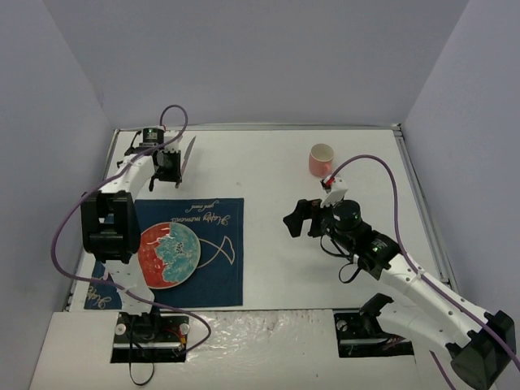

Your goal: Set the dinner table for one person

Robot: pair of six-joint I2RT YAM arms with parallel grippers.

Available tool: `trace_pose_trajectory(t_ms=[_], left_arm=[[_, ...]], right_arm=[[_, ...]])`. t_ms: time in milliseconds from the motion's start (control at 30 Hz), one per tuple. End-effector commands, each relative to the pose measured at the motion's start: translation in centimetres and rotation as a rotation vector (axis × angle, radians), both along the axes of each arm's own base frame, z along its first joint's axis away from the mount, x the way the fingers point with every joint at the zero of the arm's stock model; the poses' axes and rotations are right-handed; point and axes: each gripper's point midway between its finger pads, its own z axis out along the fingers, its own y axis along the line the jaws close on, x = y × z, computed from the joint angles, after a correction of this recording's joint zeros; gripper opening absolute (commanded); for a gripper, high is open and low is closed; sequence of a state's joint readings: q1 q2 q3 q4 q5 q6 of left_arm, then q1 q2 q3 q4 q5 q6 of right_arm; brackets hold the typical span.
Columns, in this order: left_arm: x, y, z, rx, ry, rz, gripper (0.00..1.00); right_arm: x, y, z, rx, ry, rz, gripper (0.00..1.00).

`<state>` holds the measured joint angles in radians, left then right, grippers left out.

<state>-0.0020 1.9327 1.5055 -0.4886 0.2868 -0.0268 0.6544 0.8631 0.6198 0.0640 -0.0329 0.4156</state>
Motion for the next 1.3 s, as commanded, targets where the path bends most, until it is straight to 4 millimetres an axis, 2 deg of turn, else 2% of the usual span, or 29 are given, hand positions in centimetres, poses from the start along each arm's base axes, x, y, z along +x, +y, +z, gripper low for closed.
trace_pose_trajectory(t_ms=[0,100,167,233,367,467,567,800,933,1267], left_arm=[[-0.5,-6.4,10.7,-0.114,-0.252,-0.005,0.0],[-2.2,-10.0,12.5,-0.141,-0.312,-0.027,0.0],[-3.7,-11.8,12.9,-0.16,-0.33,-0.032,0.0],[-4.9,-13.6,12.5,-0.178,-0.333,-0.054,0.0],[-7.8,-17.6,14.1,-0.258,-0.394,-0.077,0.0],[-8.8,-18.4,14.8,-0.244,-0.439,-0.066,0.0],[-11.0,-20.6,15.4,-0.239,-0.487,-0.103,0.0],[-13.2,-21.6,14.2,-0.179,-0.531,-0.087,0.0],[-14.2,-21.9,13.3,-0.158,-0.533,-0.081,0.0],[-15.8,-22.7,13.4,-0.196,-0.543,-0.074,0.0]], right_arm=[[2.4,2.4,6.5,0.129,-0.154,0.028,0.99],[3.0,3.4,7.7,0.162,-0.163,0.042,0.99],[3.5,4.0,8.5,0.18,-0.169,0.046,0.99],[3.9,4.5,9.1,0.191,-0.171,0.051,0.98],[4.8,5.5,10.4,0.226,-0.193,0.063,0.97],[5.3,6.0,10.7,0.244,-0.188,0.059,0.95],[6.0,6.5,10.6,0.268,-0.167,0.039,0.94],[7.7,6.4,9.6,0.302,-0.109,-0.066,0.88],[8.2,7.3,9.0,0.317,-0.086,-0.056,0.85],[9.8,9.1,7.6,0.343,-0.059,-0.037,0.74]])
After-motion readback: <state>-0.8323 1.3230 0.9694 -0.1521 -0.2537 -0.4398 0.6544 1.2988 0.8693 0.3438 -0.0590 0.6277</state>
